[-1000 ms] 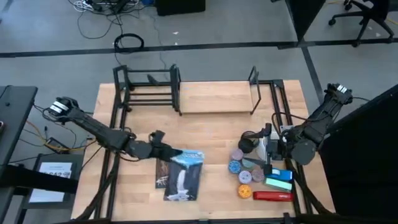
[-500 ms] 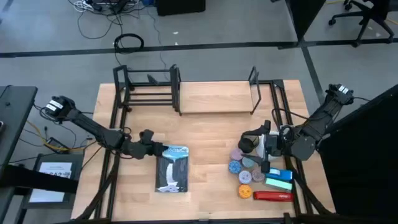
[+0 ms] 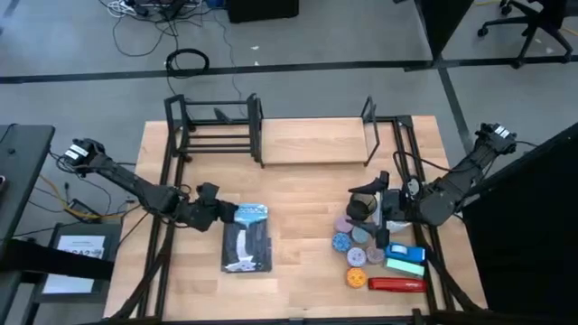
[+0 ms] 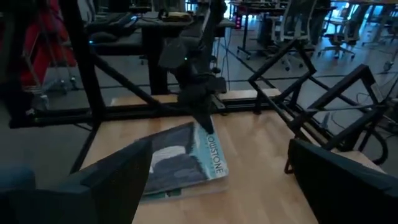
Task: Stock shelves
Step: Remove the blue book from the bookshelf, then return to Home Position
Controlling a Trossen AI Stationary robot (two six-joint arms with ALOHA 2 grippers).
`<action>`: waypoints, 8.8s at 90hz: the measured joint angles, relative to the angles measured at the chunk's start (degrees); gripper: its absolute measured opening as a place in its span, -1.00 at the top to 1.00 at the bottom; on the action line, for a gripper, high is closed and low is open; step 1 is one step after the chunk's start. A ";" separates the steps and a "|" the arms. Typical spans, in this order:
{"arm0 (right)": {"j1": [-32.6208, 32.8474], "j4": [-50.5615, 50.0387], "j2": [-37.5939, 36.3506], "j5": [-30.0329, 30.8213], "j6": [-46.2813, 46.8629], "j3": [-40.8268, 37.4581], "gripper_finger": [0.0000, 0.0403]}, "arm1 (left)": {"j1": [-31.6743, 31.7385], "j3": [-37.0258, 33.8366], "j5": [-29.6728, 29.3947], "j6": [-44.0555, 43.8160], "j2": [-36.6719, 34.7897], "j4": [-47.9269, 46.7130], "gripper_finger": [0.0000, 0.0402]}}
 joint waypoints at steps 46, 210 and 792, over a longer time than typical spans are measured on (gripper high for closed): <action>-0.36 -0.68 -0.38 -1.01 1.26 0.31 -0.72 | 0.13 -0.16 5.02 -1.04 9.74 1.05 0.07; -51.27 0.30 -50.58 -58.33 12.03 -37.63 1.00 | 23.76 -11.85 12.77 67.81 -52.73 19.67 1.00; -43.01 15.20 -55.71 -38.80 9.98 -49.51 0.98 | 23.77 -23.48 12.29 79.65 -55.21 26.00 1.00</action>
